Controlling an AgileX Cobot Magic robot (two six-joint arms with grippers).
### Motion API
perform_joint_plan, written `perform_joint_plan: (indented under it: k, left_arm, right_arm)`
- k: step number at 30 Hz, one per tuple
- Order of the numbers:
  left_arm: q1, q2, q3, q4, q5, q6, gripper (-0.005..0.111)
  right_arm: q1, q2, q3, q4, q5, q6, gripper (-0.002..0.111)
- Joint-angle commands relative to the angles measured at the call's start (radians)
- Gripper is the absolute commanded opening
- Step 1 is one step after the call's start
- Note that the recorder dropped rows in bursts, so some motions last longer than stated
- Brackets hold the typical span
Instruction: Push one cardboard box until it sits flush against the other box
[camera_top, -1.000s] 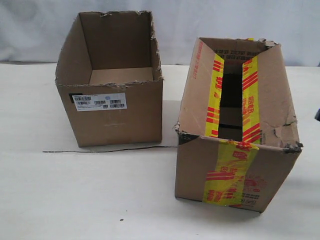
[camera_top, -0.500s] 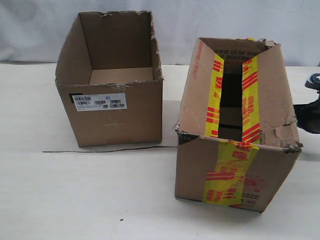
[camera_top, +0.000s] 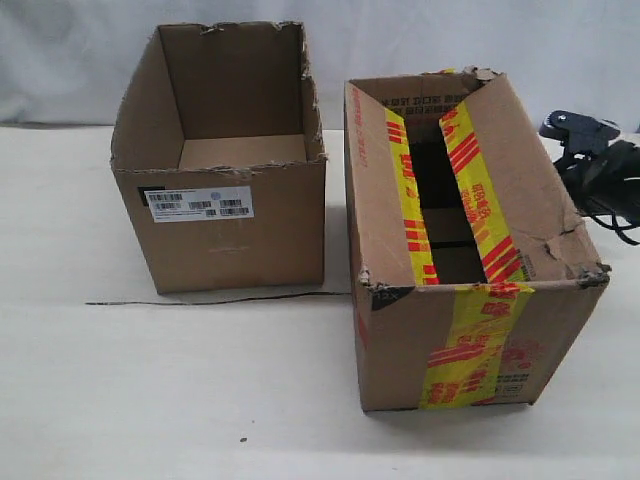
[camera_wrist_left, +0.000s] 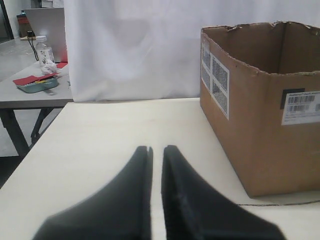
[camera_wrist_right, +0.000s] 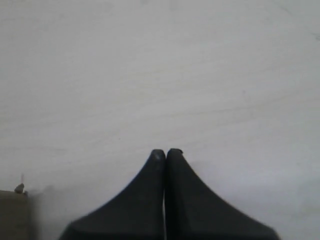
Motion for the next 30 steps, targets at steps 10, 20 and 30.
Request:
perform_joint_plan:
  k: [10,20,30]
  left_arm:
    - [0.000,-0.003,0.002,-0.008,-0.008,0.002,0.000]
    - [0.000,-0.003,0.002,-0.008,-0.008,0.002,0.000]
    - [0.000,-0.003,0.002,-0.008,-0.008,0.002,0.000]
  right_arm:
    - [-0.190,-0.677,0.372,0.006,0.091,-0.028,0.000]
    - [0.023,-1.377,0.989,0.054,-0.104,0.030,0.000]
    - [0.258,-1.979,1.213,0.054,0.112,0.079,0.000]
